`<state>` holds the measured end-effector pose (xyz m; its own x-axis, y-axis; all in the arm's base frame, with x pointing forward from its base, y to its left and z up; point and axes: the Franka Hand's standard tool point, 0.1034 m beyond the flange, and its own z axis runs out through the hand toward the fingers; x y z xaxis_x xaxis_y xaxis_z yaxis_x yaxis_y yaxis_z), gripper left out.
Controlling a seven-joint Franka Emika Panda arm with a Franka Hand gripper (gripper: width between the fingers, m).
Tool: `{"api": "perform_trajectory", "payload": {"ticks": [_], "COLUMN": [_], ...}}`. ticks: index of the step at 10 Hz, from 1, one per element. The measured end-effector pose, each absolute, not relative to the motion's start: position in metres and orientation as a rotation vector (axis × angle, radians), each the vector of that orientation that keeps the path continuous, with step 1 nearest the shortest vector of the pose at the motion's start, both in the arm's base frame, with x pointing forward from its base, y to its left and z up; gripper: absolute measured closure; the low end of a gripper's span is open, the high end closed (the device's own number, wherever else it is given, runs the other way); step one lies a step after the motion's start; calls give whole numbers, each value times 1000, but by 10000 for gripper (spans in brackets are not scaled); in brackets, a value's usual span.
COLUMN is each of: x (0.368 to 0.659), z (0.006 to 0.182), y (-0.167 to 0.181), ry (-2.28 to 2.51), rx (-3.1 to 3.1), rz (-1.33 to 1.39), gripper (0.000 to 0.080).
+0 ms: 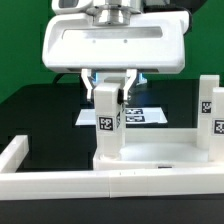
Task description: Assemble desk
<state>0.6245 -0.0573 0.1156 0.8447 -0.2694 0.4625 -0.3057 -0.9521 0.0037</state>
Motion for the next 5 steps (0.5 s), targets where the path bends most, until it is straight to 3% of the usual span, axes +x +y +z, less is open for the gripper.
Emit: {"api": "perform_trajectory", "payload": {"ticks": [5], "x": [628], "z": [116], "y": [-52], "ry": [-450], "rx": [2911], "rz": [805], "gripper": [511]}}
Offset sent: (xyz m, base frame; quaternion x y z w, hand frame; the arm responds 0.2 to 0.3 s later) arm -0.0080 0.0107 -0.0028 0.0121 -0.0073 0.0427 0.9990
